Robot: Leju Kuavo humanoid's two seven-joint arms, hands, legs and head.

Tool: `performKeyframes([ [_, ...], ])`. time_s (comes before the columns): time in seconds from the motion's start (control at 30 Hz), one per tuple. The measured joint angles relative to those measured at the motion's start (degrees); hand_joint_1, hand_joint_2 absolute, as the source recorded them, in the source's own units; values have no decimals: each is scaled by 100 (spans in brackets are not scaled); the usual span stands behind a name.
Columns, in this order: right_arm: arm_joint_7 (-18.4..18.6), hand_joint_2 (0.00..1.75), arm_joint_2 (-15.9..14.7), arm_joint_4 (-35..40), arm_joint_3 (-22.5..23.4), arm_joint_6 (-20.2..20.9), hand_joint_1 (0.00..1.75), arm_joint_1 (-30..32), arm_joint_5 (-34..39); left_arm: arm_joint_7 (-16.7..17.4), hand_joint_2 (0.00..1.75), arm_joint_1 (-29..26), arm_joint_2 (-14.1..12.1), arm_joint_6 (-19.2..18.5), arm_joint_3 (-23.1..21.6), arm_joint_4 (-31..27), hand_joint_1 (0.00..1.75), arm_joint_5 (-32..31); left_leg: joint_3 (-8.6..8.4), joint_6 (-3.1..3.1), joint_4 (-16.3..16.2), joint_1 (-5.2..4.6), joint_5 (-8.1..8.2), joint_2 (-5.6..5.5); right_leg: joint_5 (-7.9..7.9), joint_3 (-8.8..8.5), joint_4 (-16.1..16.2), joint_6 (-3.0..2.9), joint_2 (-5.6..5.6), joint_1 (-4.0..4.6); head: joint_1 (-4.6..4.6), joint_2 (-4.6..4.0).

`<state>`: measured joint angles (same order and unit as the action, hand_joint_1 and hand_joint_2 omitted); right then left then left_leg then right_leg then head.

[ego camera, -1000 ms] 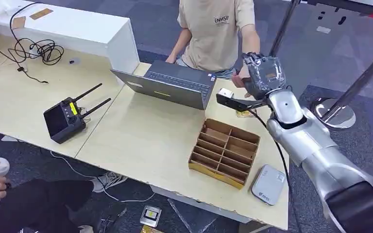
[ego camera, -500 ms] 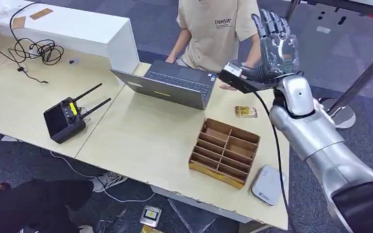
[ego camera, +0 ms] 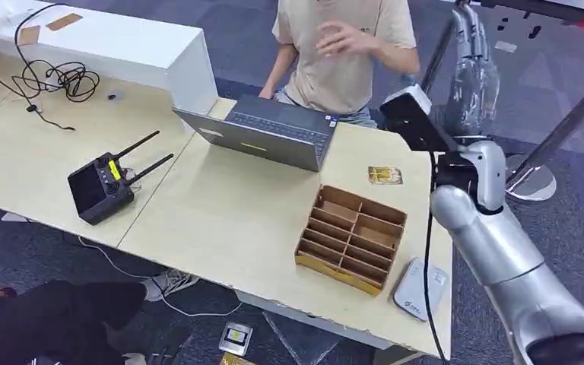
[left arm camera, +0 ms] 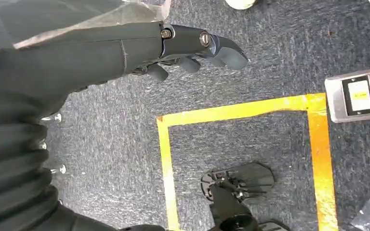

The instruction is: Pass the card to the sensor for recognition and then transmit it.

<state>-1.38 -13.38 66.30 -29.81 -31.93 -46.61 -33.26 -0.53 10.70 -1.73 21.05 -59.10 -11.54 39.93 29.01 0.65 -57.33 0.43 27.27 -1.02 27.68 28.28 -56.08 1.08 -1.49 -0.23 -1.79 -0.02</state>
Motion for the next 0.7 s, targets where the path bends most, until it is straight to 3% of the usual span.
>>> performKeyframes([
  [0.27, -352, 0, 7, 1700, 489, 15, 0, 1427, 1222, -146, 175, -183, -30, 81, 31, 2, 0, 135, 2, 0, 2, 0, 1, -1, 1, 1, 1, 0, 0, 0, 2, 0],
  [0.6, -837, 0, 94, 3070, 629, 503, 0, 2700, 2290, -205, 175, -335, -48, 125, 59, 2, 0, 245, 2, -1, 5, 0, 0, -2, 1, 2, 1, 0, 0, 0, 0, 0],
  [0.7, -1135, 0, 179, 3434, 627, 793, 0, 3079, 2928, -173, 175, -348, -59, 125, 66, 4, 0, 277, 2, -1, 5, 0, 0, -2, 1, 2, 1, 0, -1, 0, 0, 0],
])
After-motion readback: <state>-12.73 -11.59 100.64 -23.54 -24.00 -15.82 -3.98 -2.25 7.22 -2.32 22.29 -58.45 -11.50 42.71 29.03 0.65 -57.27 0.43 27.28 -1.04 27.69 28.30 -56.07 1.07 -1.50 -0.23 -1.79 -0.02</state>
